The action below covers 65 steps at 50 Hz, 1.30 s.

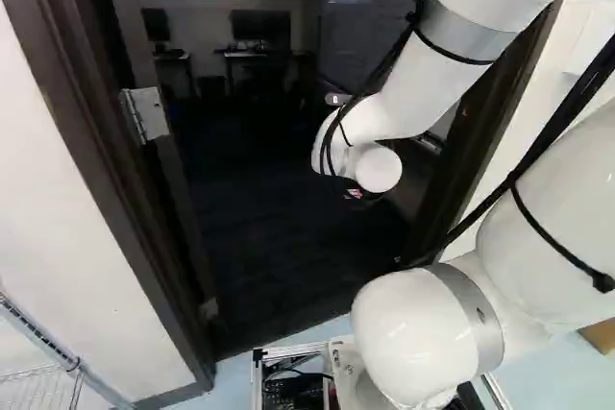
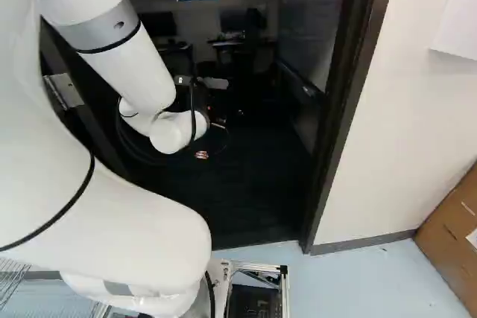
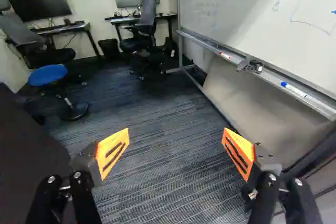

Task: Open the door and move inside

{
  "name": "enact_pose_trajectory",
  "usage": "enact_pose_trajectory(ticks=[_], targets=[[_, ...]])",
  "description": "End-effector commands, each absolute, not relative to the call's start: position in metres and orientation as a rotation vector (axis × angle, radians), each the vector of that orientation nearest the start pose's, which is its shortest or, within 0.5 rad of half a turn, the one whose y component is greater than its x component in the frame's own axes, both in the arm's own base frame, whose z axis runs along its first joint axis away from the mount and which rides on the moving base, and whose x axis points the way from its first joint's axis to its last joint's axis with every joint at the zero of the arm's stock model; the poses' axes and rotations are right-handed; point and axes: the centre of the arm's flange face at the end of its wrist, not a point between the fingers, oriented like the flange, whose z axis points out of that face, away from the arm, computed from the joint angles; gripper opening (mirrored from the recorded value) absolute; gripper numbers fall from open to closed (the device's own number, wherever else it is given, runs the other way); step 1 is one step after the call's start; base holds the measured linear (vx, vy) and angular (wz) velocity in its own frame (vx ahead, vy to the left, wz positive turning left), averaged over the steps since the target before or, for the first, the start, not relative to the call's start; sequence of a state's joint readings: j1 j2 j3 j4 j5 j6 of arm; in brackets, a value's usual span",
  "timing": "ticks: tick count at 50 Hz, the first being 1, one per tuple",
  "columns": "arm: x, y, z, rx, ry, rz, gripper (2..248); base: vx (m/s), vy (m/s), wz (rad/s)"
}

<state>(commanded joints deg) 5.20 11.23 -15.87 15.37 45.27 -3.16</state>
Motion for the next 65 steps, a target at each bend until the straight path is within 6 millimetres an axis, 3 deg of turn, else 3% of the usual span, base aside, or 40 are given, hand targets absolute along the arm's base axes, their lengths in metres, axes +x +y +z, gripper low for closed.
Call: enact_pose_trajectory(ticks=[45, 65], targets=[[0.3355, 0.0135, 0.4073, -2.554, 0.232, -1.852, 247, 0.008, 0.035, 0.162], [0.3355, 0.0135, 0.4073, -2.554, 0.232, -1.852, 247, 0.039, -0.02, 0.035]])
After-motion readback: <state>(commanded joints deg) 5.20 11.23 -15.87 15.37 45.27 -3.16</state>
